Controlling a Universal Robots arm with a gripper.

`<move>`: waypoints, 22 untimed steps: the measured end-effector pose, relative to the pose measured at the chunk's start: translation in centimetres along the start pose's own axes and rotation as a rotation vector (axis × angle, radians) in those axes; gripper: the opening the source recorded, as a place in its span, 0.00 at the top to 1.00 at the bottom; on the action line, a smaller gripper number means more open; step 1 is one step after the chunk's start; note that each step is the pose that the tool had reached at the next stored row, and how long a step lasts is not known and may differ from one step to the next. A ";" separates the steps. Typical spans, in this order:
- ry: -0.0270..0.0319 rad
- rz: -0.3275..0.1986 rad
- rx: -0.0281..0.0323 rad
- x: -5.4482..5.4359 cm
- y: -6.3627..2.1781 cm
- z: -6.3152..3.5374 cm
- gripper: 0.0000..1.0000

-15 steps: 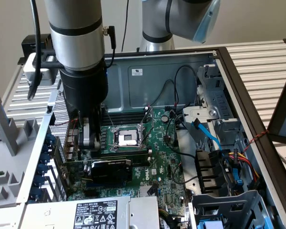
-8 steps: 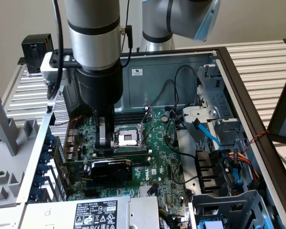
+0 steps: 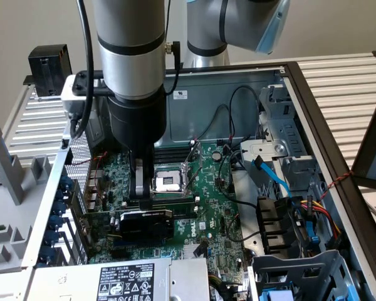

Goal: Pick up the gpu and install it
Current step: 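Press down on the gpu until it lock into place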

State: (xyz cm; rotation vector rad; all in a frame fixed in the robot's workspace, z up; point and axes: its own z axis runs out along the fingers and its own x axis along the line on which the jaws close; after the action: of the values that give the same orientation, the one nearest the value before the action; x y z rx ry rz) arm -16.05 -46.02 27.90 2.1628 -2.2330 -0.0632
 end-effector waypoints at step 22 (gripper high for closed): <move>-0.0116 -0.004 -0.0348 -0.1 0.03 1.12 0.89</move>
State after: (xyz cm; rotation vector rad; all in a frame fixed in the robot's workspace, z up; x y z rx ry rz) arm -16.14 -45.93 26.79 2.1549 -2.2166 -0.1141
